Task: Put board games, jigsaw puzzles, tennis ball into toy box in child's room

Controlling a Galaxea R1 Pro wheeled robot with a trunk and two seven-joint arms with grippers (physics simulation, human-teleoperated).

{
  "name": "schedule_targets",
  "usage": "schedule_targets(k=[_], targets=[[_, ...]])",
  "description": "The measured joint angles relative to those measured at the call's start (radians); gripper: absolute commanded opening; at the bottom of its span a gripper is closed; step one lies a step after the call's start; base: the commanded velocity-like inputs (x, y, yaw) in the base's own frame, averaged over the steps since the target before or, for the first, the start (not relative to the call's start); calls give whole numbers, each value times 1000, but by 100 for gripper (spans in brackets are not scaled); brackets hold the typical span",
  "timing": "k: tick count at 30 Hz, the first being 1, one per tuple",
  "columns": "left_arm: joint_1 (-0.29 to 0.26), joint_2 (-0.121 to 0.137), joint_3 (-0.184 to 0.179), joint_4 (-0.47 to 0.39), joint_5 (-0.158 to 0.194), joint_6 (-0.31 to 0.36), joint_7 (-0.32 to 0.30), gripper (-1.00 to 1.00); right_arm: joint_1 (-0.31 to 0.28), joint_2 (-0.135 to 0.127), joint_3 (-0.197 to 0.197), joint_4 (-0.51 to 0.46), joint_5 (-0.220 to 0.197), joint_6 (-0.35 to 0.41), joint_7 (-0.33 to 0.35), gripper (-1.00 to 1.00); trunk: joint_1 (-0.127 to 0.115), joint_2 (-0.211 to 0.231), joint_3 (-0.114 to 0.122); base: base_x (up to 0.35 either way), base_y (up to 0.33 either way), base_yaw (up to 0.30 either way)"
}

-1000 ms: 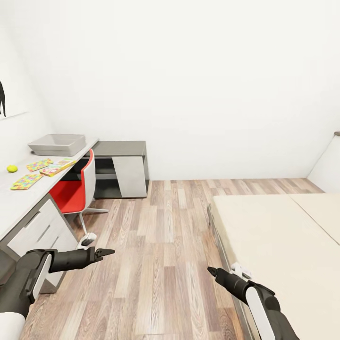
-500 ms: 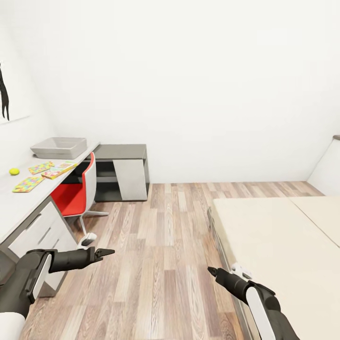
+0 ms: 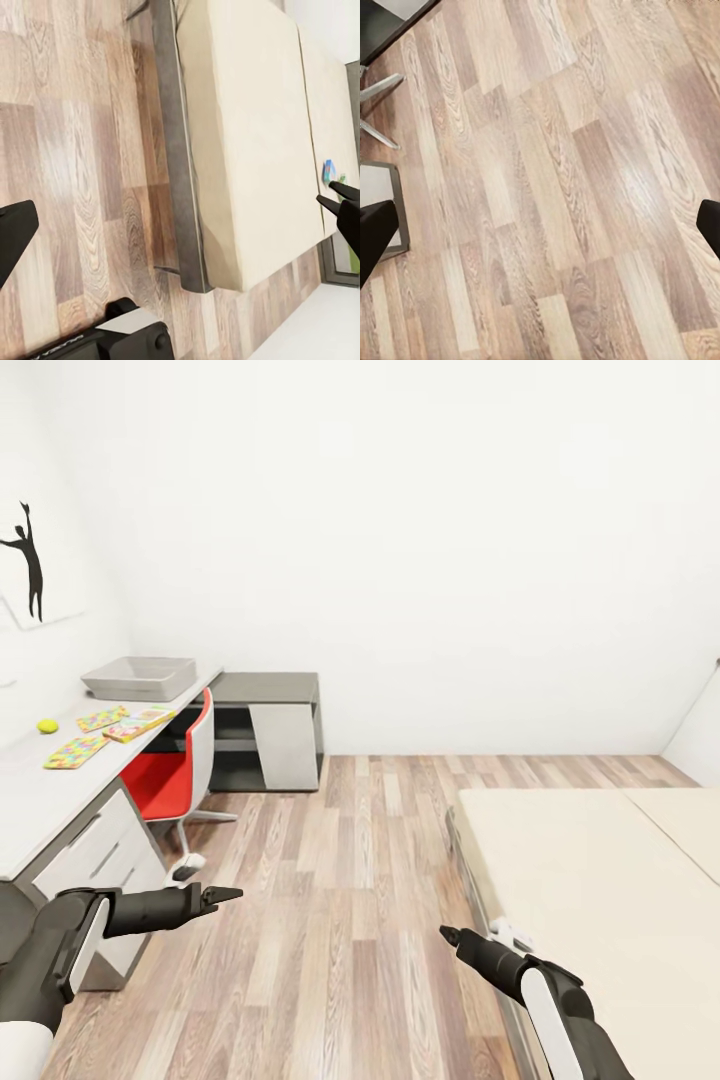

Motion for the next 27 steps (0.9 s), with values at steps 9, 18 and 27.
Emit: schedule_targets(k=[9,18,27], targets=[[0,0,0,0,0,0,0,100,0,0,1,0,0,0,0,100,0,0,15,0,0,102],[0,0,0,0,0,0,0,100,0,0,0,1,-1,-1,0,100,0,0,29,-29,-66,128],[0,0,0,0,0,0,0,100,0,0,-3,2,-2,0,0,100,0,0,33,-8,-24,44]])
